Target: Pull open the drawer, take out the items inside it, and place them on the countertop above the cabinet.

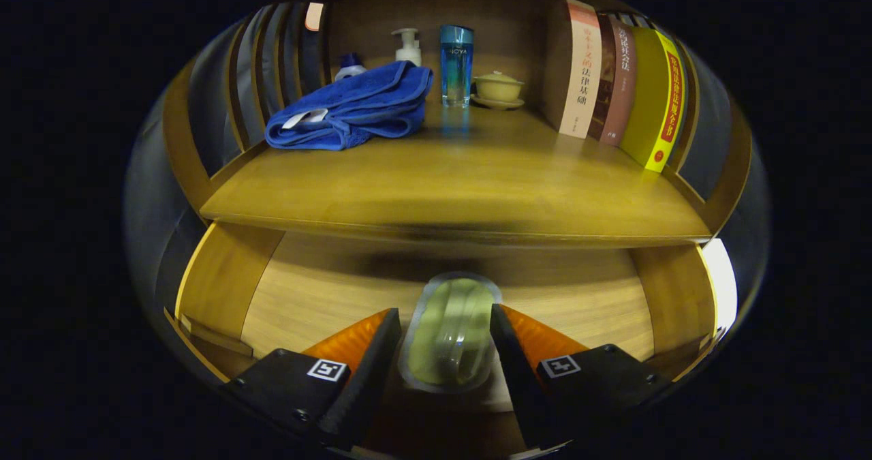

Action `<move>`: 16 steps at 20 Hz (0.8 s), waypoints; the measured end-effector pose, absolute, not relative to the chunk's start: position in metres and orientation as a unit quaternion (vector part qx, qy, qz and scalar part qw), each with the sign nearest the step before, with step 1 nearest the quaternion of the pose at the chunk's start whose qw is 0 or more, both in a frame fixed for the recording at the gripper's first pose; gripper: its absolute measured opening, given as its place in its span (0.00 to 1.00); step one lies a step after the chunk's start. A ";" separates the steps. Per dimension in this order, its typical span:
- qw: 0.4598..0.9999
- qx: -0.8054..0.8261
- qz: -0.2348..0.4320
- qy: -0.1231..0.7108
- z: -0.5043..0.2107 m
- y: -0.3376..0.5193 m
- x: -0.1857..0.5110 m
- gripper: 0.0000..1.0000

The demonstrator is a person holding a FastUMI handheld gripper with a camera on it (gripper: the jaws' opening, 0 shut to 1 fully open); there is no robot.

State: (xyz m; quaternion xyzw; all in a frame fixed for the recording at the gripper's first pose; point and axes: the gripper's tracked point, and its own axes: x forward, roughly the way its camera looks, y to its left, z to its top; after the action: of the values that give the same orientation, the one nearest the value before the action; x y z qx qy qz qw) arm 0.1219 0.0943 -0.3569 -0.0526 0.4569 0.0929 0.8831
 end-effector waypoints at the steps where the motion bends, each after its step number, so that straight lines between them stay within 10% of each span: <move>1: 0.882 -0.052 0.094 0.459 -0.361 0.095 0.121 0.87; 11: 0.892 -0.027 0.080 0.444 -0.368 0.081 0.129 0.27; 16: 0.895 -0.009 0.082 0.437 -0.356 0.084 0.126 0.22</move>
State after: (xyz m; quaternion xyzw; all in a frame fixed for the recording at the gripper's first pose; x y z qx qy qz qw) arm 0.1256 0.0839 -0.3556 -0.0089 0.4374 0.0819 0.8955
